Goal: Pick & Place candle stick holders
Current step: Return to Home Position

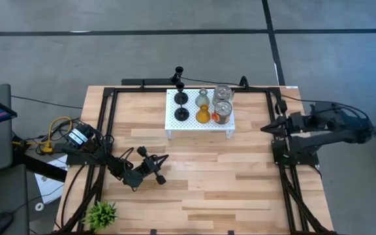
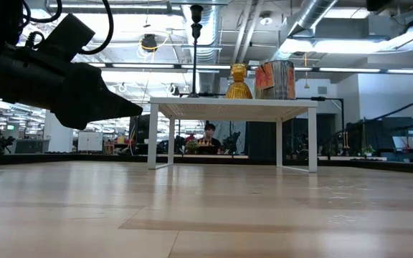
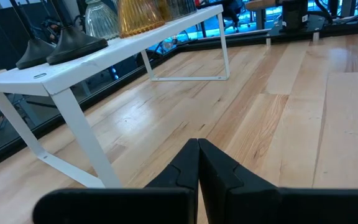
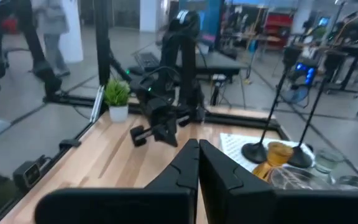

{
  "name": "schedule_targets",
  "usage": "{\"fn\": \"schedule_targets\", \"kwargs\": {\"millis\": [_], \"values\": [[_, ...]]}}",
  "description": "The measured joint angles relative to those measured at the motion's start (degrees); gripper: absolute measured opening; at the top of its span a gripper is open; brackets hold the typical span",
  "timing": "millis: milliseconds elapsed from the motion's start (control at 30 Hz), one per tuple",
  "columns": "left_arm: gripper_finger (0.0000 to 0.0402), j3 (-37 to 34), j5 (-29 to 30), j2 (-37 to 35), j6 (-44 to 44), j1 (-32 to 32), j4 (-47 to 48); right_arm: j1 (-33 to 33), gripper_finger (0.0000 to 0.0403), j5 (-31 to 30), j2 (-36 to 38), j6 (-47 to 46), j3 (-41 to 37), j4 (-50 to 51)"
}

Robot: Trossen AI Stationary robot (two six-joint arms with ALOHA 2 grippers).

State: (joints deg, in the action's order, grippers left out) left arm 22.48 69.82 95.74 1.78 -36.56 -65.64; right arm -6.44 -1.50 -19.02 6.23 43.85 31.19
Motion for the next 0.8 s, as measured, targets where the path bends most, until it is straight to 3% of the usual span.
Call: {"fn": "schedule_targets", "kwargs": {"millis": [800], "values": [[0.0006,0.00,0.00,0.00,-0.02,0.00,0.04,4.05,0.0000,-1.55,18.83,-2.88,-26.52,-18.57]]}}
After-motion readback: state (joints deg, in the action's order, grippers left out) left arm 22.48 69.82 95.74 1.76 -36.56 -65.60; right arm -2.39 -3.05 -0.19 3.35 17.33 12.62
